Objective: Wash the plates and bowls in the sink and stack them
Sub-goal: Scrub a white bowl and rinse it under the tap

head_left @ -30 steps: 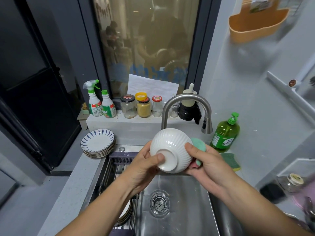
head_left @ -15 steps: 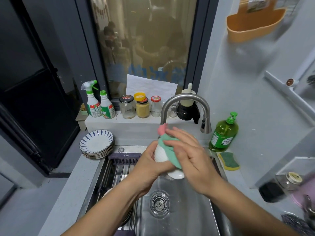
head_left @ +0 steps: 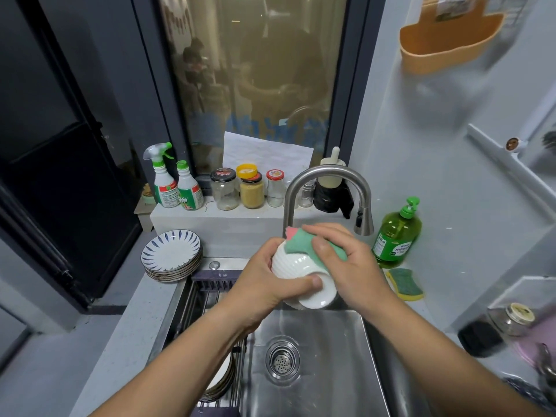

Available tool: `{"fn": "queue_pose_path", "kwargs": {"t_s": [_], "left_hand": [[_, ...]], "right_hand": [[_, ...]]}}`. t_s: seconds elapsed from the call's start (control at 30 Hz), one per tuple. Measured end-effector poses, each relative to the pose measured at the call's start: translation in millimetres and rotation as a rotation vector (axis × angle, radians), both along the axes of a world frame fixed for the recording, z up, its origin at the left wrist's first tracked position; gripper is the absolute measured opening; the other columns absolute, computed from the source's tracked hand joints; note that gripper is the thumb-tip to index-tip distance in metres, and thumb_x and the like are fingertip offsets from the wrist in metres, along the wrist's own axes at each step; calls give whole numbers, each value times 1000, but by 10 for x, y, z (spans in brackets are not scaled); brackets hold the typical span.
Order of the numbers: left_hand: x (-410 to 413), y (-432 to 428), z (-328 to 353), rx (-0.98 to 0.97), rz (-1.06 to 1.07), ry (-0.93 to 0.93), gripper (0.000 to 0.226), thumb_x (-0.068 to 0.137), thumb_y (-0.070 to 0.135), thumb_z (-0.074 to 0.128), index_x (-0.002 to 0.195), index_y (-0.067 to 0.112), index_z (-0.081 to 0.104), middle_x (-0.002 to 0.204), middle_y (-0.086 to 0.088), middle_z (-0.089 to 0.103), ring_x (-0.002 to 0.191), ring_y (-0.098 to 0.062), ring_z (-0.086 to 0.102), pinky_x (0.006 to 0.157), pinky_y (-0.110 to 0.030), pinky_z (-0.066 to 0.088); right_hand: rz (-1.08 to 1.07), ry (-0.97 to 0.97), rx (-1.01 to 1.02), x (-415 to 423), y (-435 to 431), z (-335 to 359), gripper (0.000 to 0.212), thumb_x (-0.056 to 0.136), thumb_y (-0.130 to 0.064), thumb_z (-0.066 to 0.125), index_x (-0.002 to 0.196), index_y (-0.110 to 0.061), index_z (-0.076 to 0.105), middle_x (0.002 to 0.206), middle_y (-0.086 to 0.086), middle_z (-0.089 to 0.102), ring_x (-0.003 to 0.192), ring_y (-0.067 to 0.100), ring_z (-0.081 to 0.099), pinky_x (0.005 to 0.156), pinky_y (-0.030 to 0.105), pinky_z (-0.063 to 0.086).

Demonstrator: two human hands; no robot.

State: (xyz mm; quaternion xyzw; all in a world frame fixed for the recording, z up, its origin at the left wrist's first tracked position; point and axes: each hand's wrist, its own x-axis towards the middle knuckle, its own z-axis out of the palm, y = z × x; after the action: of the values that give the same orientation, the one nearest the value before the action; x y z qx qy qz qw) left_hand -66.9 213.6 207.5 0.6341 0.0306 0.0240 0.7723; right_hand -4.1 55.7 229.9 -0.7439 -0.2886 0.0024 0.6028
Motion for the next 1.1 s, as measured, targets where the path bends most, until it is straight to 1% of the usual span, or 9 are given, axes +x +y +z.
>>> {"fn": "queue_pose_path", "kwargs": {"t_s": [0.1, 0.17, 0.23, 0.37, 0.5, 0.67, 0.77, 0.93, 1.1], "left_hand": [[56, 44, -1, -70, 60, -21, 73, 52, 17, 93, 119, 9, 63, 105, -11, 75, 94, -22, 72, 77, -37, 62], [86, 79, -22, -231, 109, -8, 76, 51, 19, 91, 121, 9, 62, 106, -12, 74, 92, -25, 72, 69, -36, 62], [74, 80, -12, -259, 116, -4, 76, 53, 19, 91, 122, 10, 60, 105, -12, 74, 91, -24, 72, 65, -34, 61], [29, -47, 4, -26, 67, 5, 62, 62, 9, 90, 117, 10, 61, 101, -8, 75, 90, -20, 72, 65, -33, 60], [98, -82, 18, -206, 133, -1, 66, 61, 13, 90, 120, 10, 62, 108, -12, 75, 95, -24, 72, 71, -37, 62], [117, -92, -11, -514, 228, 17, 46, 72, 14, 77, 116, 13, 61, 101, -9, 75, 89, -20, 73, 76, -41, 63], [99, -183, -70, -619, 299, 16, 51, 75, 16, 76, 123, 10, 58, 109, -13, 74, 97, -25, 73, 76, -42, 62], [1, -320, -112, -386, 267, 97, 57, 70, 20, 80, 122, 13, 60, 106, -6, 79, 93, -16, 75, 87, -35, 55], [-27, -124, 18, -77, 66, 225, 63, 69, 35, 82, 126, 14, 64, 106, -3, 79, 84, -8, 74, 86, -37, 57]], "right_hand": [[-19, 100, 92, 6, -21, -10, 26, 103, -14, 51, 119, -26, 68, 120, -7, 68, 108, -1, 62, 90, 10, 44], [-54, 252, 212, -66, -14, -114, 30, 105, -15, 44, 122, -27, 66, 113, -10, 72, 95, -4, 66, 78, 10, 49], [-110, 363, 289, -121, 23, -195, 30, 107, -19, 42, 124, -30, 65, 115, -9, 73, 101, 1, 67, 82, 16, 52], [-101, 230, 211, -10, 60, 0, 23, 103, -22, 51, 114, -30, 70, 115, -13, 72, 109, 2, 64, 88, 17, 48], [-117, 219, 179, 108, 96, 5, 23, 103, -28, 51, 111, -29, 74, 117, -5, 72, 112, 13, 65, 95, 32, 51], [-141, 456, 408, -180, 239, -233, 35, 106, -29, 39, 136, -35, 57, 123, -3, 66, 77, -2, 62, 58, 9, 47], [-197, 454, 466, -281, 355, -354, 33, 106, -27, 41, 133, -42, 55, 133, -12, 63, 109, -3, 64, 85, 17, 50], [-186, 428, 443, -251, 269, -219, 34, 93, -39, 58, 128, -37, 58, 118, -12, 70, 108, 5, 67, 85, 22, 52], [-81, 187, 130, -31, 9, -59, 52, 87, -38, 72, 135, -30, 54, 124, -16, 64, 110, -4, 61, 84, 9, 47]]}}
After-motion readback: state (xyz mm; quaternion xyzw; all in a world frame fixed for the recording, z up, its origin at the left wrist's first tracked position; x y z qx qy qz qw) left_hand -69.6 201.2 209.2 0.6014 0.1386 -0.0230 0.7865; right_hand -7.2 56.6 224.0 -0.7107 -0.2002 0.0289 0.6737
